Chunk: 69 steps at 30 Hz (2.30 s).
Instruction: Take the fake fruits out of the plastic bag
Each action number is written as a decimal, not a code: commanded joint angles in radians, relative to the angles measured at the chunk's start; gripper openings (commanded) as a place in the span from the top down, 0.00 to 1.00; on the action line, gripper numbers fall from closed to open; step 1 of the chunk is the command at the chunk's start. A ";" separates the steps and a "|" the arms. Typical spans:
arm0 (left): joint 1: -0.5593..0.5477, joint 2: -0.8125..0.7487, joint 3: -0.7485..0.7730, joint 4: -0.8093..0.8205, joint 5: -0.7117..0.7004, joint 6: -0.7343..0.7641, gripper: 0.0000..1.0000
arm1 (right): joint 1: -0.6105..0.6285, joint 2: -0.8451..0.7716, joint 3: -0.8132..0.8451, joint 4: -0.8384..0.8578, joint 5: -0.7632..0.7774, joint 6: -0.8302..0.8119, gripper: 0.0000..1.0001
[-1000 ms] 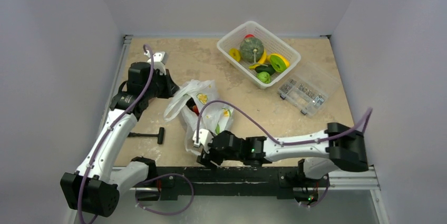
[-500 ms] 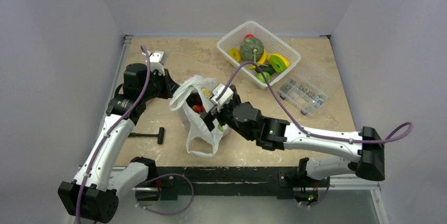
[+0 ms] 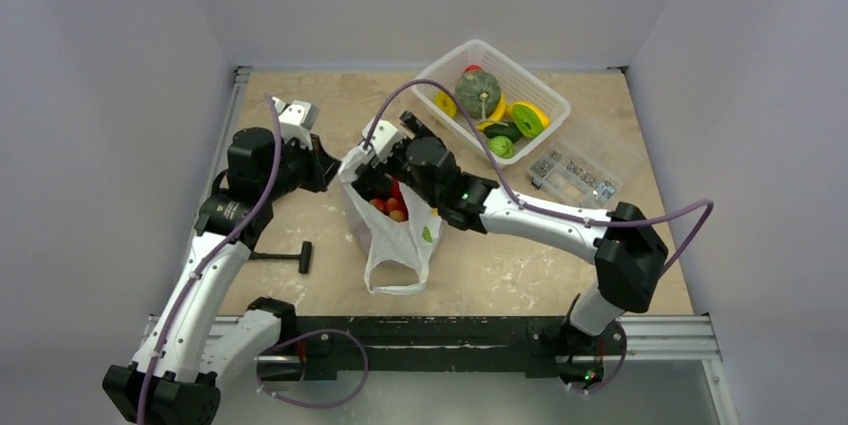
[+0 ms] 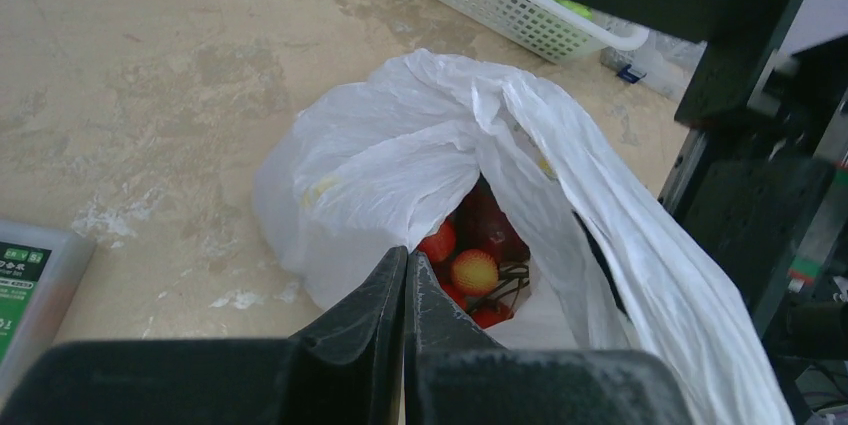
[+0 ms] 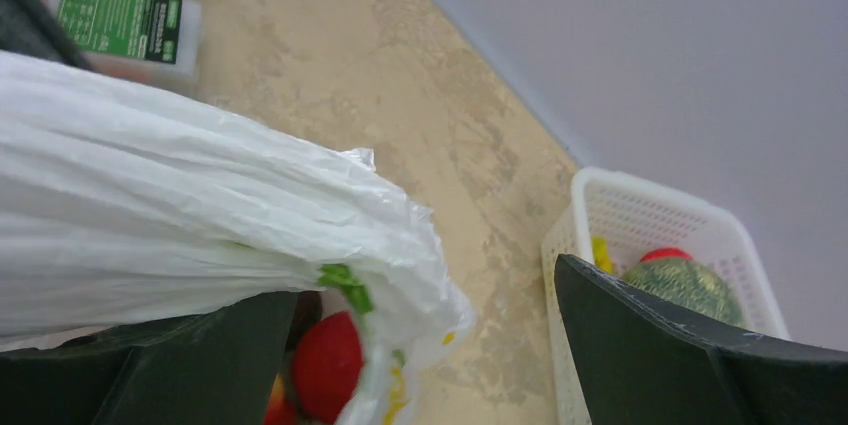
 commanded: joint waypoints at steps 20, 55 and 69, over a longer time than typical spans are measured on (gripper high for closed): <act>-0.009 -0.041 -0.026 0.073 -0.065 0.027 1.00 | -0.515 0.360 0.396 -0.047 -1.156 1.100 1.00; -0.048 0.238 0.068 -0.029 0.196 0.055 1.00 | -0.577 0.267 0.058 0.662 -1.442 1.740 0.84; -0.049 0.167 0.044 0.024 0.234 0.047 1.00 | -0.581 0.013 0.029 -0.277 -1.000 0.959 0.09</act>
